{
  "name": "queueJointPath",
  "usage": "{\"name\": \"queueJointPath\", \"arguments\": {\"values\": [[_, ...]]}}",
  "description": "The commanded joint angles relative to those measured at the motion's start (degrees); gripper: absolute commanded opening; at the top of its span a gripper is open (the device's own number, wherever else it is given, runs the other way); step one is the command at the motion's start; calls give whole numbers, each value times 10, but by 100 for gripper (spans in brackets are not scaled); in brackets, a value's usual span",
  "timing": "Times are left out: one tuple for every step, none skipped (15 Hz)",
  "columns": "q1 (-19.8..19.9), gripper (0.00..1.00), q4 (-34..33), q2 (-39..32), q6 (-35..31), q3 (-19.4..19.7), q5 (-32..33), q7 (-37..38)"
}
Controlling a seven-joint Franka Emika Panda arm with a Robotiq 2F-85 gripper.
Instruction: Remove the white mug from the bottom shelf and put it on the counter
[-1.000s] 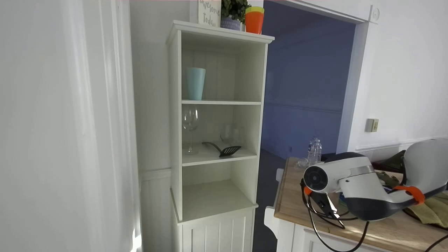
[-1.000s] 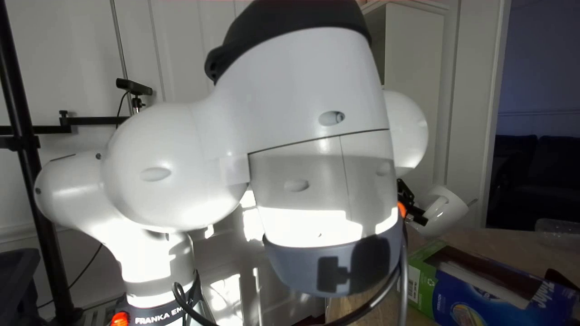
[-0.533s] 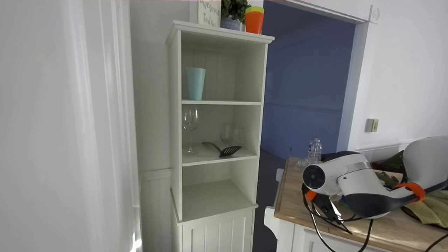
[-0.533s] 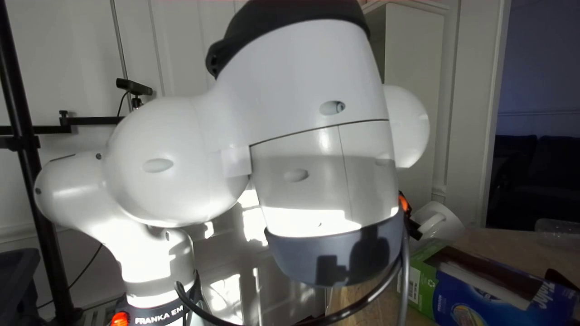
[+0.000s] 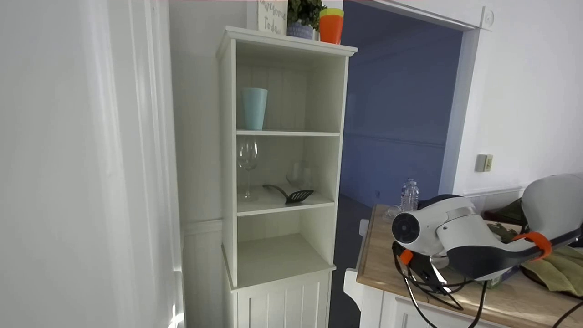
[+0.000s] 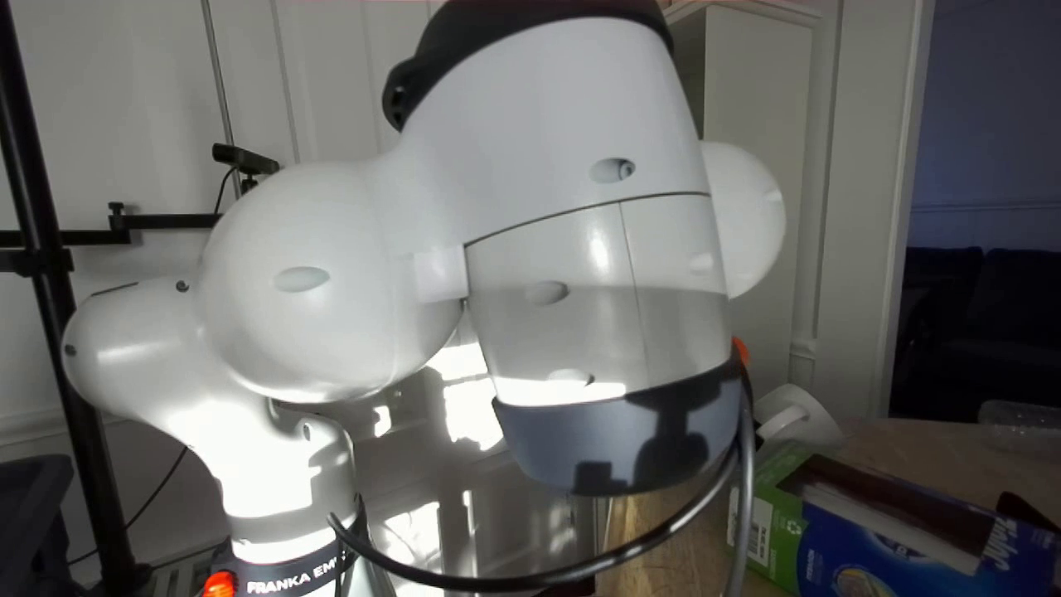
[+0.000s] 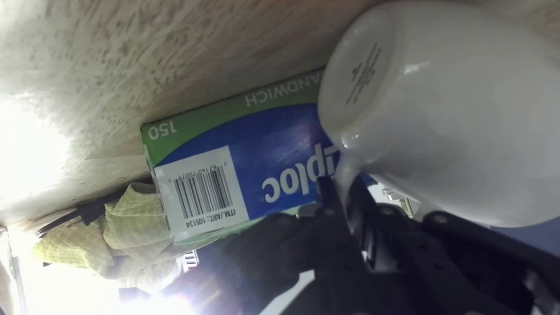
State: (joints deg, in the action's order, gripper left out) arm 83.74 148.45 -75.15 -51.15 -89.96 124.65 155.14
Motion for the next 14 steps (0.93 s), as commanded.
{"name": "queueJointPath", "arguments": {"values": [[-8, 3, -14, 41, -15, -6, -36, 12], [-8, 3, -15, 46, -18, -5, -36, 13], [-7, 3, -16, 48, -21, -6, -38, 13], [-7, 21, -17, 50, -23, -6, -41, 11], [-7, 37, -19, 52, -26, -7, -44, 9], [-7, 42, -20, 55, -27, -8, -45, 8], [-7, 50, -22, 58, -29, -9, -46, 8], [-6, 56, -23, 62, -29, -11, -48, 7], [-6, 62, -25, 65, -30, -12, -50, 7], [-6, 70, -26, 68, -31, -14, -52, 7], [-5, 77, -27, 71, -33, -15, -54, 6], [-3, 85, -28, 74, -34, -19, -59, 4], [0, 91, -29, 75, -38, -26, -66, -1], [6, 97, -29, 75, -44, -36, -74, -8]]}}
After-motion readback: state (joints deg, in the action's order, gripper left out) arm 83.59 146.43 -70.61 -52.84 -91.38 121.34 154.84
